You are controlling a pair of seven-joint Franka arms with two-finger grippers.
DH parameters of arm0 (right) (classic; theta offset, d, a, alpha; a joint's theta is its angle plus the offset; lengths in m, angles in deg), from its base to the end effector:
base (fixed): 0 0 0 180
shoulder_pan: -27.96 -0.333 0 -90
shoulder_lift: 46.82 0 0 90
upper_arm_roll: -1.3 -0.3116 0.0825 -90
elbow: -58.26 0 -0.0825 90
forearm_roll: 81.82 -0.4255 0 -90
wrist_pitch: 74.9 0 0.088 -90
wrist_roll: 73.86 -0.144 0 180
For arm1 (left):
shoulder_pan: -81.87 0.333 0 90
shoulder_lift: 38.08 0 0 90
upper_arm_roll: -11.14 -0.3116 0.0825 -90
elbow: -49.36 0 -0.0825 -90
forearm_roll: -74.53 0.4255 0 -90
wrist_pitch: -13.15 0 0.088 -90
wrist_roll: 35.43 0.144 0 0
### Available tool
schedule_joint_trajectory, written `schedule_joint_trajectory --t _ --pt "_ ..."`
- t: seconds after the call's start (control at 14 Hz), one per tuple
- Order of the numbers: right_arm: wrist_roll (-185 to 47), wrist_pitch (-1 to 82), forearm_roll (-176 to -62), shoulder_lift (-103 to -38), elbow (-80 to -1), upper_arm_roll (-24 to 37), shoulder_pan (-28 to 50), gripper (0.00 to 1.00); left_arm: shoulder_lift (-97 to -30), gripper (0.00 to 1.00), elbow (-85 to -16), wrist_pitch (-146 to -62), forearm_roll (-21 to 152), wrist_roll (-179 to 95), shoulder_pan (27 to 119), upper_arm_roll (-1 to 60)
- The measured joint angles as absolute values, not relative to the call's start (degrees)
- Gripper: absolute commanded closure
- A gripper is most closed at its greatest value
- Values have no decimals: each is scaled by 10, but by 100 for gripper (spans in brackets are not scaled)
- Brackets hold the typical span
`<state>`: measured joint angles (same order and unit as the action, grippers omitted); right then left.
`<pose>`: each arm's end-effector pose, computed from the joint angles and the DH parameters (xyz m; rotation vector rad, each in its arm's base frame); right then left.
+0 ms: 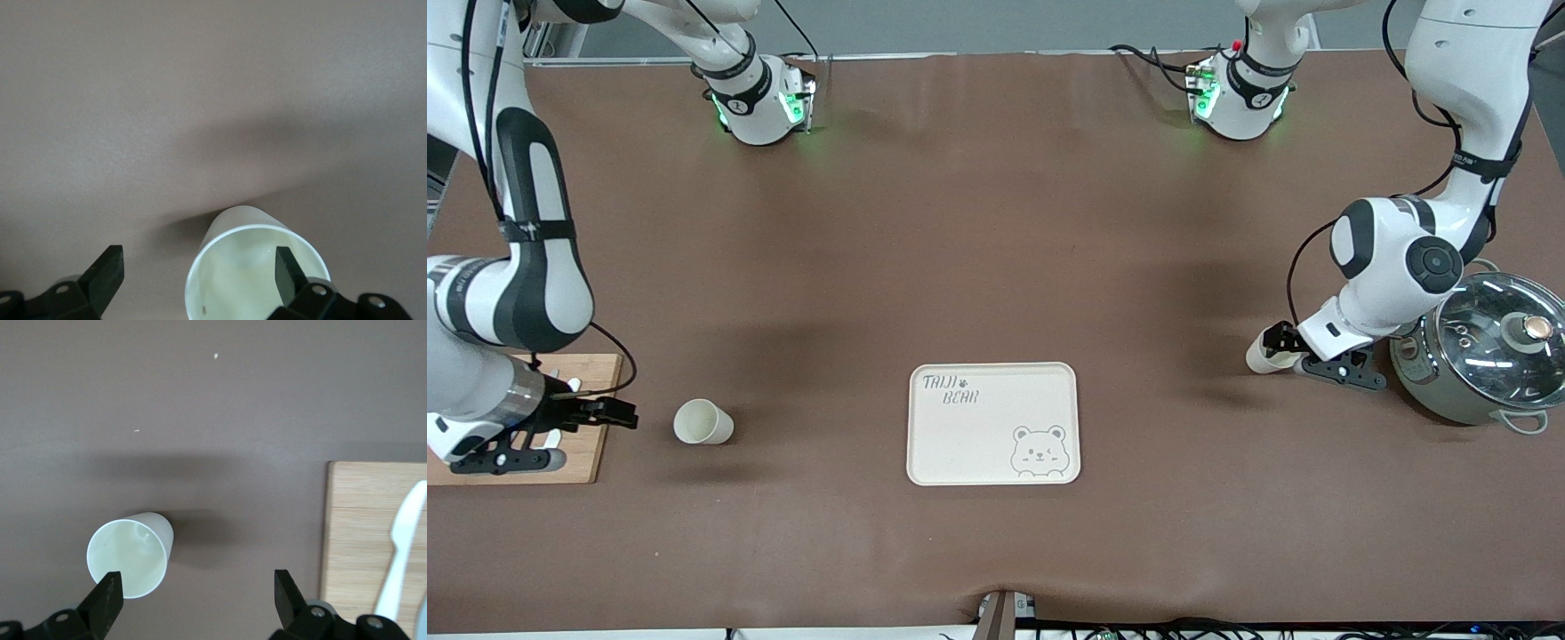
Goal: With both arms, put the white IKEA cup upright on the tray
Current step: 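Grasp the white cup with the left gripper while the right gripper grasps its cup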
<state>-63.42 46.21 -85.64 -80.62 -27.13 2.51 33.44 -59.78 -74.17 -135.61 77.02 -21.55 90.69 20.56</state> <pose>0.7422 -0.0799 0.2697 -3.1000 -0.0554 -0.0623 0.5998 -0.0103 0.1543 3.0818 -0.4275 0.1109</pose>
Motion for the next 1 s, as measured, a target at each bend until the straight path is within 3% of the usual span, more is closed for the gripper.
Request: schedule_joint_trajectory --t 0.21,0.29,0.36,1.0 --pt "-634 483 -858 -829 -271 25 325 0 -610 0 -741 -1361 770 -215 909 205" --pt "-634 484 -858 -834 -271 25 320 0 -611 91 -740 -1361 770 -215 909 205" --pt "-634 484 -858 -837 -271 25 314 0 -612 100 -740 -1361 770 -219 909 205" --pt "-630 485 -833 -853 -271 28 306 0 -623 100 -740 -1363 770 -237 909 205"
